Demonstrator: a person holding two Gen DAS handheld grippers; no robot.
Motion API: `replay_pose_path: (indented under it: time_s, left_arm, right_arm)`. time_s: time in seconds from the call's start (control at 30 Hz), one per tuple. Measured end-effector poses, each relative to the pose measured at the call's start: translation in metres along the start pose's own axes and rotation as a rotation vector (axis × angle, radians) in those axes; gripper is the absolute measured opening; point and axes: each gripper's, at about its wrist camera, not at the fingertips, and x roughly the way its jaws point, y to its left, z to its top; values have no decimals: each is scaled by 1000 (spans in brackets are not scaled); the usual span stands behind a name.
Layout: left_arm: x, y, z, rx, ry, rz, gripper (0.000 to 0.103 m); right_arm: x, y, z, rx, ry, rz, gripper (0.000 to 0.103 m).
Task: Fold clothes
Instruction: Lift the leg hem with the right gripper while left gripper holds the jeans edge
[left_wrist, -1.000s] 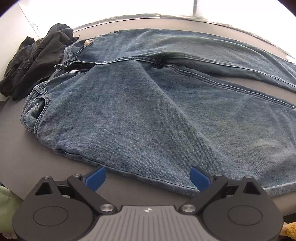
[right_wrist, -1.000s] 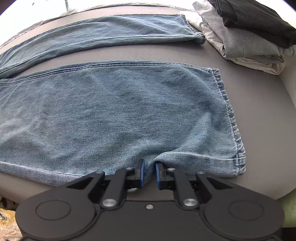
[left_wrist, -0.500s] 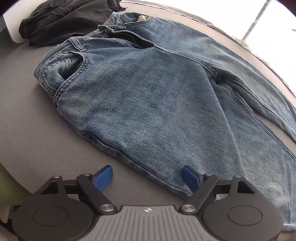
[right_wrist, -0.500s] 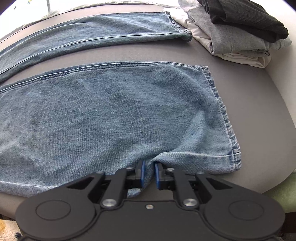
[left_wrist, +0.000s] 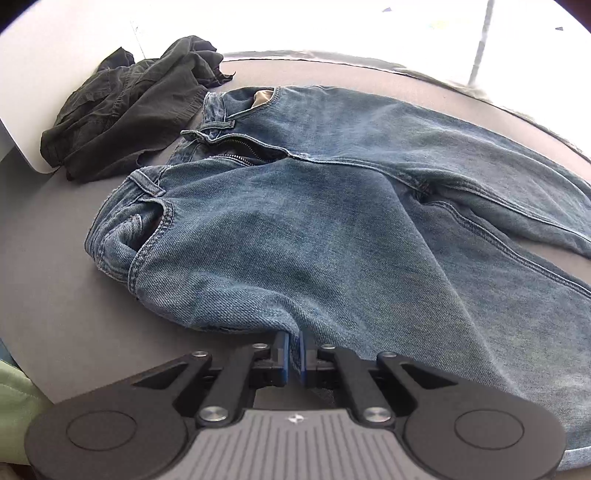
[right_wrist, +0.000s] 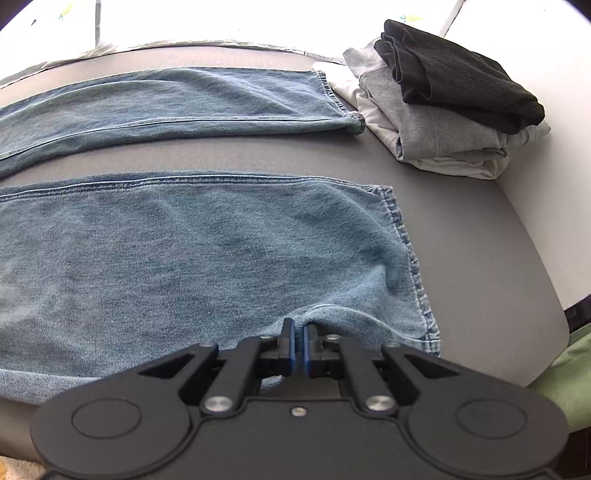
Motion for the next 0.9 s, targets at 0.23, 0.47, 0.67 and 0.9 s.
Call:
replay_pose_path:
  time_s: [0.23, 0.47, 0.67, 0.9]
  left_arm:
    - [-12, -12, 23, 46, -86, 13, 5]
    - [-17, -18, 46, 35, -138, 5, 5]
    - [-16, -26, 69, 49, -185, 11, 5]
    - [-10, -36, 99, 32, -222, 4, 5]
  right_arm:
    - [-11, -2, 29, -12, -97, -23, 5]
    - [-15, 1, 52, -28, -167, -42, 4]
    - [-11, 9, 75, -66, -216, -59, 4]
    - [-2, 14, 105, -92, -253, -63, 4]
